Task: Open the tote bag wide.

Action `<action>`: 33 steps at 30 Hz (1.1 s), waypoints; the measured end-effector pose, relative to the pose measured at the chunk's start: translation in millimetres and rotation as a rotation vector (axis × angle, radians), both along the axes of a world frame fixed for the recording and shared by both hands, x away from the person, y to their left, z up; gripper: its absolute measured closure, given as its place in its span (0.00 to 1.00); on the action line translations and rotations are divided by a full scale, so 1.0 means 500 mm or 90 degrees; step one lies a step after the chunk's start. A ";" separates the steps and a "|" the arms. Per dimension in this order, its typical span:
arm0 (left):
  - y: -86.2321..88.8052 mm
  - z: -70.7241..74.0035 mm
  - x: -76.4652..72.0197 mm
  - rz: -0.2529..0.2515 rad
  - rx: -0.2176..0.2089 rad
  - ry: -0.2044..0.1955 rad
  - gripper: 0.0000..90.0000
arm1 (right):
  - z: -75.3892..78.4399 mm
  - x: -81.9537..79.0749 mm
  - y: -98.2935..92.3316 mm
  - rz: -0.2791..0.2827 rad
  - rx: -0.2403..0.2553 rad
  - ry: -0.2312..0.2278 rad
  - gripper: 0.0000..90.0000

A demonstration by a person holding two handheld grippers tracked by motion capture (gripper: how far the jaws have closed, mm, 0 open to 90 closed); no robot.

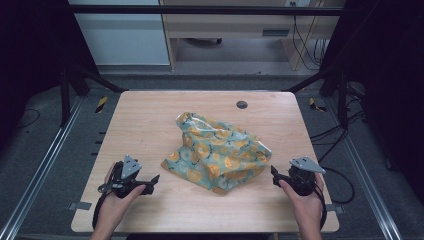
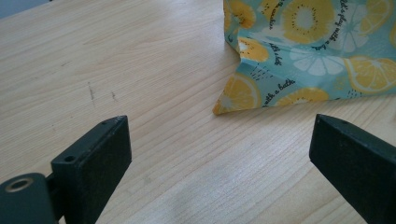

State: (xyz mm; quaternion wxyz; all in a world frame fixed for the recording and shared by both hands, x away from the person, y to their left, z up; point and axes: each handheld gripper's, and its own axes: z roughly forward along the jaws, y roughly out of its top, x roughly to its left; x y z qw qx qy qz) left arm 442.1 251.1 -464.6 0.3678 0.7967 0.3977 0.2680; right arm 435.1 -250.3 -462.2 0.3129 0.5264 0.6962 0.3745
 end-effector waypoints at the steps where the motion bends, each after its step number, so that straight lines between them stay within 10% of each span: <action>1: 0.000 0.000 0.000 0.001 0.000 0.000 0.06 | 0.002 0.000 0.000 0.001 0.003 0.000 0.20; 15: -0.004 -0.004 -0.001 0.001 0.012 0.002 0.06 | 0.130 0.043 0.025 0.087 -0.005 -0.029 0.20; 22: -0.009 -0.007 0.000 -0.004 0.019 0.006 0.06 | 0.199 0.097 0.066 0.173 -0.010 -0.013 0.37; 33: -0.011 -0.007 -0.001 -0.008 0.026 0.006 0.06 | 0.230 0.175 0.147 0.247 0.001 0.016 0.49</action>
